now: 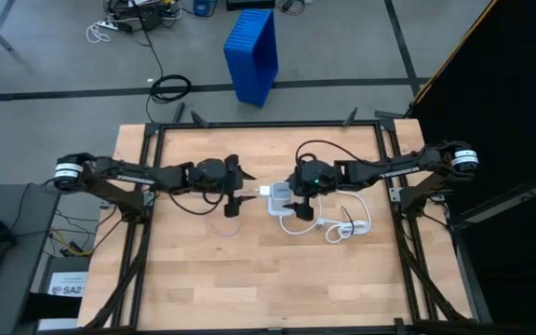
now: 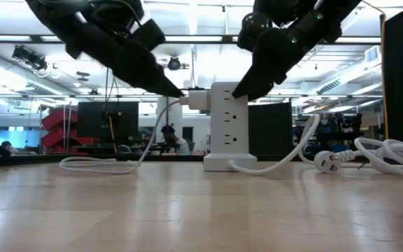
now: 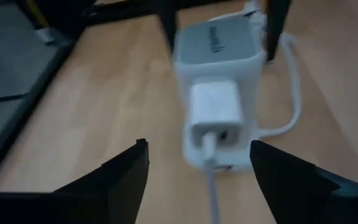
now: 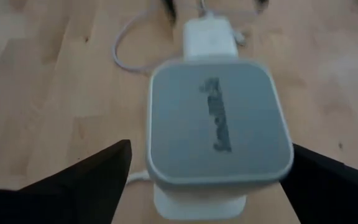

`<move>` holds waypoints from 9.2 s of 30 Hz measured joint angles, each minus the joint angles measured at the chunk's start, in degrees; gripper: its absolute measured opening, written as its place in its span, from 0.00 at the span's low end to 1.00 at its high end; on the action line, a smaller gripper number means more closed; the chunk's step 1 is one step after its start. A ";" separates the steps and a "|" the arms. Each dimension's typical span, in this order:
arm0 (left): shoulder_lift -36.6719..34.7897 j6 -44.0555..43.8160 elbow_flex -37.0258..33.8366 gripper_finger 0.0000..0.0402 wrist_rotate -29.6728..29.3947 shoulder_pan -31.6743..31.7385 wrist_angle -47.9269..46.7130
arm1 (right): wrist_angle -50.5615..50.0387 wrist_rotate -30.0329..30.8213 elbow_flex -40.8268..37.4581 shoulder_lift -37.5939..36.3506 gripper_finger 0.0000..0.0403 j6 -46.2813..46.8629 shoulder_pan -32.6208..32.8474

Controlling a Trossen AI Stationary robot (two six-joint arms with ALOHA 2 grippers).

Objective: Plug in charger
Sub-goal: Insert the white charger adapter into the white outlet extension, then remove the white charger adapter from the white outlet extension, then remove the white charger cable from the white charger adapter

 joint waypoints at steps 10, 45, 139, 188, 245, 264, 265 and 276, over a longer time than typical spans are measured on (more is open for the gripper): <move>-5.55 1.84 -2.14 0.66 -2.45 0.00 -3.20 | -8.95 8.55 -0.07 -9.67 0.86 -0.49 0.07; 3.17 0.61 -3.91 0.66 5.73 6.16 13.83 | 45.44 13.50 -30.43 -19.40 0.86 1.34 -0.51; 17.79 -6.49 0.46 0.32 19.04 5.42 26.97 | 55.68 -2.61 -20.75 7.08 0.71 4.79 -0.90; 6.72 3.34 0.15 0.33 11.39 4.04 8.48 | 54.08 -0.92 -21.18 6.86 0.83 1.54 -1.03; 14.99 60.78 0.24 0.33 -38.55 -26.18 41.33 | 49.35 5.35 -13.80 -0.40 0.93 13.73 7.11; 14.64 64.50 0.28 0.33 -51.51 -31.07 41.96 | 54.47 13.93 -13.82 -0.35 0.99 9.73 14.56; 14.64 63.82 0.28 0.33 -49.58 -30.78 42.00 | 54.43 14.40 -13.82 -0.35 0.99 9.84 14.53; 18.76 60.86 4.55 0.33 -41.27 -26.08 41.90 | 54.71 16.51 -13.84 -0.35 0.99 9.19 13.85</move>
